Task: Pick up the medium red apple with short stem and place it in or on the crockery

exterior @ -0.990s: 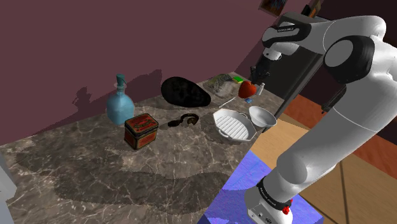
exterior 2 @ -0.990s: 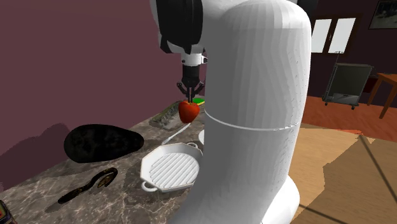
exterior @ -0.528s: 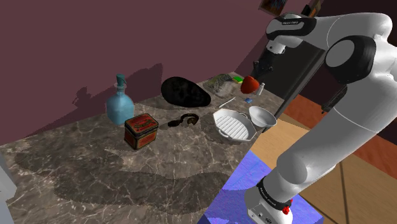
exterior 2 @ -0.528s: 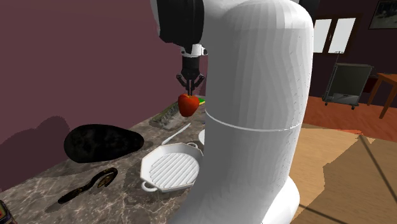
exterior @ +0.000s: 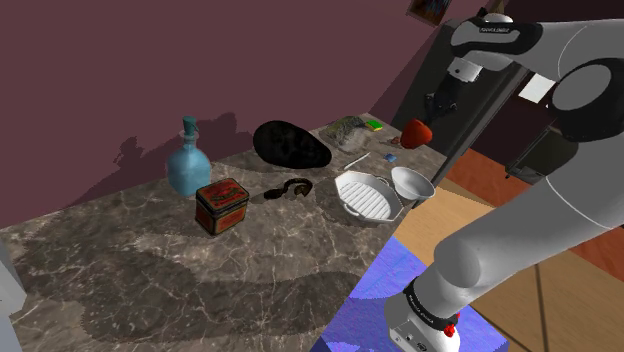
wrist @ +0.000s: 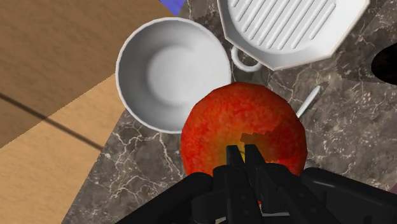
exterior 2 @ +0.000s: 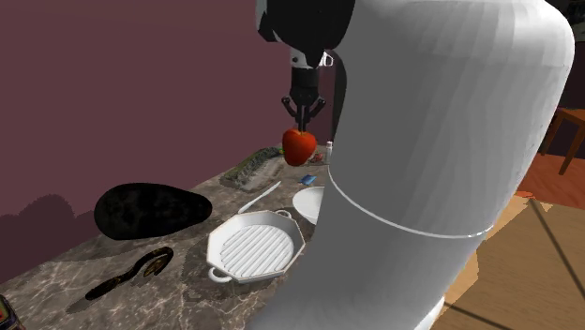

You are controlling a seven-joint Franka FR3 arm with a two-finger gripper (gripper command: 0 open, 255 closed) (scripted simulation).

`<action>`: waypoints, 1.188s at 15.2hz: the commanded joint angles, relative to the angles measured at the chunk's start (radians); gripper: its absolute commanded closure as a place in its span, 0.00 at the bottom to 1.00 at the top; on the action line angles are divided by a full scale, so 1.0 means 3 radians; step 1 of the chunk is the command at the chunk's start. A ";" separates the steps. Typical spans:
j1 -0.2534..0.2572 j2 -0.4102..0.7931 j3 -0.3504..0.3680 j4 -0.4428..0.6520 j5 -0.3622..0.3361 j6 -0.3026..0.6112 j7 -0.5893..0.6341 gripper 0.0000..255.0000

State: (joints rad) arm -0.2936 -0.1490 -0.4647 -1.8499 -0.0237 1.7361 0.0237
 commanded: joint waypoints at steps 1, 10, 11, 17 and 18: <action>-0.0052 -0.0179 -0.0038 -0.0080 -0.0085 -0.0083 -0.0072 1.00; -0.0182 -0.0517 -0.0130 -0.0326 -0.0258 -0.0140 -0.0240 1.00; -0.0184 -0.0523 -0.0133 -0.0375 -0.0262 -0.0095 -0.0239 1.00; -0.0198 -0.0539 -0.0152 -0.0657 -0.0279 0.0172 -0.0238 1.00; -0.0199 -0.0538 -0.0156 -0.0701 -0.0281 0.0217 -0.0239 1.00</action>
State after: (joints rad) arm -0.3538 -0.3126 -0.5107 -2.0502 -0.1088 1.7884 -0.0486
